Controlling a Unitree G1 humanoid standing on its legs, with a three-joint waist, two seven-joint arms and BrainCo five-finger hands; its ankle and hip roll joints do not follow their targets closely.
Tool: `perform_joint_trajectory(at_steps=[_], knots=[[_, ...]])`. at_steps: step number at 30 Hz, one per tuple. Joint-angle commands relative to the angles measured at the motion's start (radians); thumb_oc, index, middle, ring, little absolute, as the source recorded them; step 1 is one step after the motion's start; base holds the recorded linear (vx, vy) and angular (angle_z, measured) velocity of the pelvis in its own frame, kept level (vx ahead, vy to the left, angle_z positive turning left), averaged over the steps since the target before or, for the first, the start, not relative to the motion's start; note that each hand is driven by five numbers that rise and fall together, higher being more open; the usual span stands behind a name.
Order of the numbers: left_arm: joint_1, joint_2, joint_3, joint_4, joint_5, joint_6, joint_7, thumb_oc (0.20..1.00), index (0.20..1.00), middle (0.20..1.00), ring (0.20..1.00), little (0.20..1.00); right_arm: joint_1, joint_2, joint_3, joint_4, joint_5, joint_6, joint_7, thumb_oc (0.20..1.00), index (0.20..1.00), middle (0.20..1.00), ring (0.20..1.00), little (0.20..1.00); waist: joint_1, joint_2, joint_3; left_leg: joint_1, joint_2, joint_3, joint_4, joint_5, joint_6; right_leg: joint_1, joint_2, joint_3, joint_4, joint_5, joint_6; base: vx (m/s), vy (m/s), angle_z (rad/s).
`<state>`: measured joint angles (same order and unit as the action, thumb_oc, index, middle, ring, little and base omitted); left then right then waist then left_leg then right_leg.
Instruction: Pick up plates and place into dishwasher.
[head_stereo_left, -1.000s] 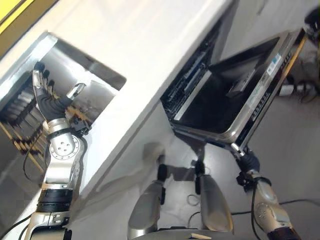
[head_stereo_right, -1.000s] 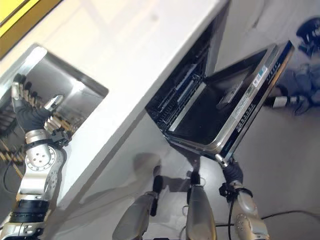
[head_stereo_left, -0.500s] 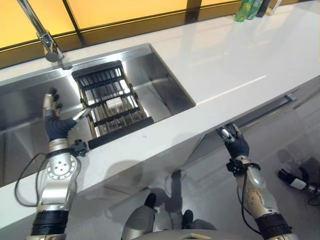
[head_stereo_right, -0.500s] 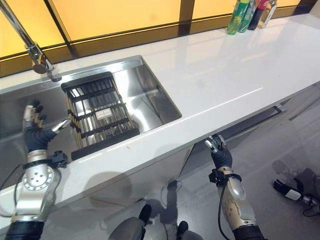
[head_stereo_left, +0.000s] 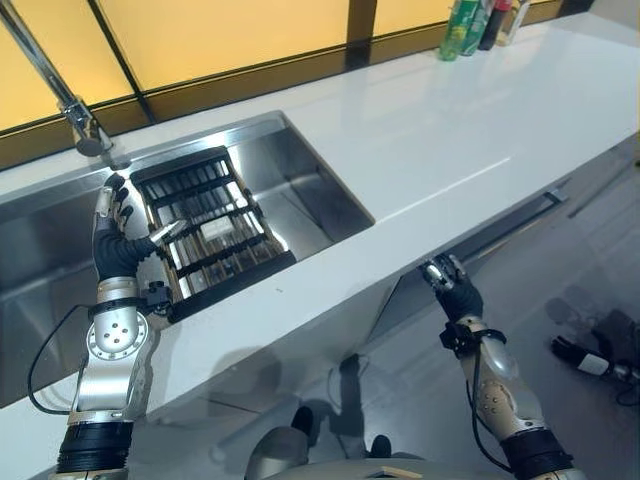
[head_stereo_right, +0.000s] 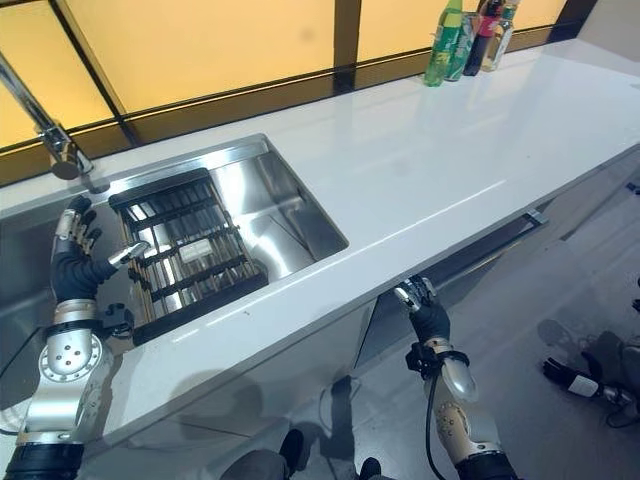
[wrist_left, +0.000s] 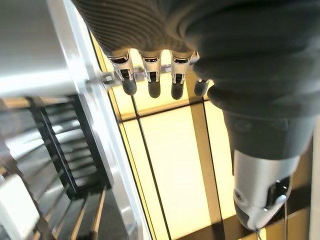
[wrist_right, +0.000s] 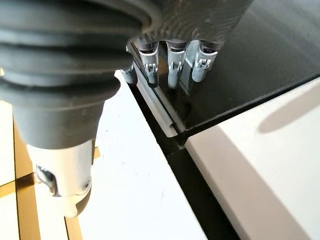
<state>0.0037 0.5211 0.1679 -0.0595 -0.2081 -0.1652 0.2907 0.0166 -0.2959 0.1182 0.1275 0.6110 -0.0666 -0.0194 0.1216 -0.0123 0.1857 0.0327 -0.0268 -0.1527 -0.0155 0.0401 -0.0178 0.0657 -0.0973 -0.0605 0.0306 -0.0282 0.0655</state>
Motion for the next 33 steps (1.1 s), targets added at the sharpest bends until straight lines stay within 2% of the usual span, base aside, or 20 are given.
perform_joint_trajectory(at_steps=[1, 5, 9, 12, 18, 23, 27, 30, 32, 33], knots=[[0.030, 0.042, 0.013, -0.037, 0.043, -0.022, -0.007, 1.000, 1.000, 1.000, 1.000, 1.000, -0.036, -0.033, -0.052, -0.172, -0.092, -0.037, -0.037, 1.000, 1.000, 1.000, 1.000, 1.000, -0.064, -0.018, -0.117, 0.017, -0.004, 0.033, 0.001, -0.041, 0.063, -0.048, -0.073, 0.052, 0.006, 0.102, 0.054, -0.04, -0.047, -0.28], [0.050, 0.040, 0.025, -0.048, 0.042, -0.021, 0.006, 1.000, 1.000, 1.000, 1.000, 1.000, 0.047, -0.053, -0.079, -0.194, -0.127, 0.062, -0.078, 1.000, 1.000, 1.000, 1.000, 1.000, -0.106, -0.024, -0.114, 0.025, 0.006, 0.066, 0.004, -0.048, 0.058, -0.054, -0.060, 0.086, 0.003, 0.102, 0.054, -0.03, -0.053, -0.32], [0.056, 0.046, 0.030, -0.065, 0.035, -0.009, 0.015, 1.000, 1.000, 1.000, 1.000, 1.000, 0.086, -0.071, -0.117, -0.210, -0.134, 0.099, -0.154, 1.000, 1.000, 1.000, 1.000, 1.000, -0.131, -0.027, -0.115, 0.031, 0.016, 0.086, 0.000, -0.049, 0.052, -0.056, -0.046, 0.110, -0.005, 0.105, 0.051, -0.02, -0.066, -0.30], [0.050, 0.043, 0.029, -0.072, 0.031, 0.006, 0.030, 1.000, 1.000, 1.000, 1.000, 1.000, 0.092, -0.082, -0.164, -0.243, -0.124, 0.101, -0.227, 1.000, 1.000, 1.000, 1.000, 1.000, -0.146, -0.027, -0.120, 0.032, 0.026, 0.100, -0.002, -0.049, 0.044, -0.054, -0.036, 0.121, -0.015, 0.106, 0.047, -0.01, -0.070, -0.20], [0.044, 0.022, 0.025, -0.080, 0.026, 0.019, 0.068, 1.000, 1.000, 1.000, 1.000, 1.000, 0.063, -0.108, -0.207, -0.332, -0.147, 0.064, -0.253, 1.000, 1.000, 1.000, 1.000, 1.000, -0.152, -0.023, -0.129, 0.026, 0.042, 0.105, 0.000, -0.033, 0.026, -0.051, -0.016, 0.124, -0.026, 0.109, 0.030, -0.01, -0.057, -0.13], [0.025, -0.005, 0.005, -0.086, 0.025, 0.021, 0.100, 1.000, 1.000, 1.000, 1.000, 1.000, -0.021, -0.152, -0.187, -0.403, -0.166, 0.001, -0.208, 1.000, 1.000, 1.000, 1.000, 1.000, -0.124, -0.023, -0.140, 0.015, 0.062, 0.084, 0.000, -0.016, 0.002, -0.035, 0.000, 0.090, -0.042, 0.098, 0.010, 0.02, -0.073, 0.02], [0.028, -0.030, 0.002, -0.100, 0.002, -0.007, 0.129, 1.000, 1.000, 1.000, 1.000, 1.000, -0.097, -0.206, -0.147, -0.461, -0.160, -0.048, -0.124, 1.000, 1.000, 1.000, 1.000, 1.000, -0.068, -0.032, -0.139, -0.021, 0.084, 0.044, 0.020, 0.009, -0.029, -0.020, 0.008, 0.027, -0.052, 0.087, -0.009, 0.02, -0.077, 0.26], [0.042, -0.045, 0.023, -0.112, -0.032, -0.023, 0.109, 1.000, 1.000, 1.000, 1.000, 1.000, -0.135, -0.228, -0.116, -0.483, -0.179, -0.067, -0.080, 1.000, 1.000, 1.000, 1.000, 1.000, -0.024, -0.039, -0.129, -0.056, 0.083, 0.016, 0.039, 0.029, -0.041, -0.012, 0.008, -0.026, -0.049, 0.079, -0.021, 0.01, -0.020, 0.41], [0.041, -0.058, 0.027, -0.120, -0.044, -0.023, 0.088, 1.000, 1.000, 1.000, 1.000, 1.000, -0.151, -0.233, -0.096, -0.494, -0.208, -0.078, -0.072, 1.000, 1.000, 1.000, 1.000, 1.000, -0.009, -0.041, -0.125, -0.074, 0.076, 0.020, 0.061, 0.023, -0.046, -0.003, 0.005, -0.065, -0.042, 0.063, -0.026, 0.00, 0.020, 0.66], [0.031, -0.068, 0.022, -0.116, -0.055, -0.025, 0.059, 1.000, 1.000, 1.000, 1.000, 1.000, -0.163, -0.232, -0.084, -0.495, -0.234, -0.081, -0.083, 1.000, 1.000, 1.000, 1.000, 1.000, -0.005, -0.041, -0.120, -0.083, 0.069, 0.070, 0.080, 0.019, -0.050, 0.002, 0.000, -0.106, -0.036, 0.057, -0.027, -0.04, 0.046, 0.94]])
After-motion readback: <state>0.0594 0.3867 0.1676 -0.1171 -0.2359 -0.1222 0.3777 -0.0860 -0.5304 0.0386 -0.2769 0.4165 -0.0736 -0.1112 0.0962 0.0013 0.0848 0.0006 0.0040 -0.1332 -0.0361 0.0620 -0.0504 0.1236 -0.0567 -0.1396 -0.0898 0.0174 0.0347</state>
